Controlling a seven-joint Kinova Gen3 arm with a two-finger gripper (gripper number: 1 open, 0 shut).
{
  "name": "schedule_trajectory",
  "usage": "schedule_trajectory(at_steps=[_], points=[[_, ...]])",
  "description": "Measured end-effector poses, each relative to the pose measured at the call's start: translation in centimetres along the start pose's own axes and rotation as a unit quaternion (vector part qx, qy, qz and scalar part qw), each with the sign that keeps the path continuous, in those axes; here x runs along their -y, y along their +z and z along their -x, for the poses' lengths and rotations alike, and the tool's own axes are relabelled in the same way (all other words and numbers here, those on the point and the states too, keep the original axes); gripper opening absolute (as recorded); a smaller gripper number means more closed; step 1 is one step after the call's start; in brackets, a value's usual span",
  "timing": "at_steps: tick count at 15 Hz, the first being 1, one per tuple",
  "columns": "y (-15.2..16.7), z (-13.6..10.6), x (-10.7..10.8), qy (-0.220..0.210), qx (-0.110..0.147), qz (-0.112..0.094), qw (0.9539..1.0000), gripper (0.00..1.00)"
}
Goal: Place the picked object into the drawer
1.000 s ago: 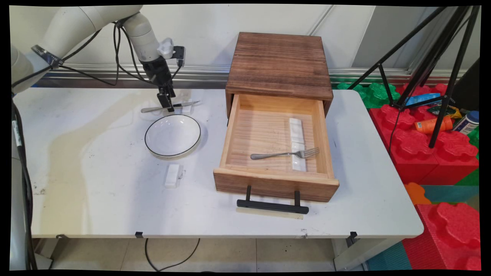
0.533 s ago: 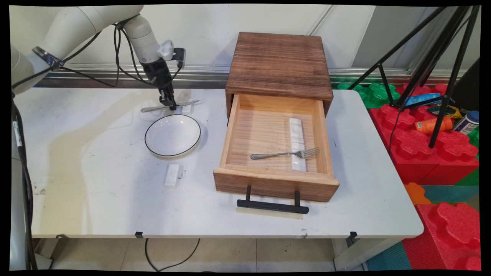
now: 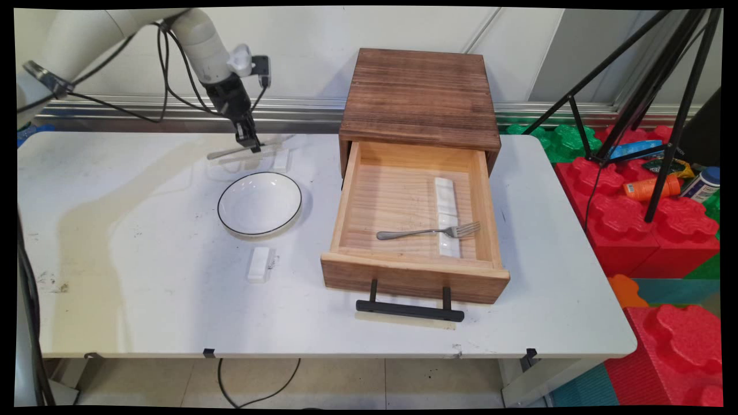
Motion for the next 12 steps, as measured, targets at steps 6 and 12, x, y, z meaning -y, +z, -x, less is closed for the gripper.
schedule_trajectory(at_steps=[6,12], points=[[-6.8,-1.3,-1.7,-0.013,-0.03,-0.041,0.9986,0.0],[-13.7,-5.7,-5.8,0.007,-0.074,-0.064,0.9952,0.0]])
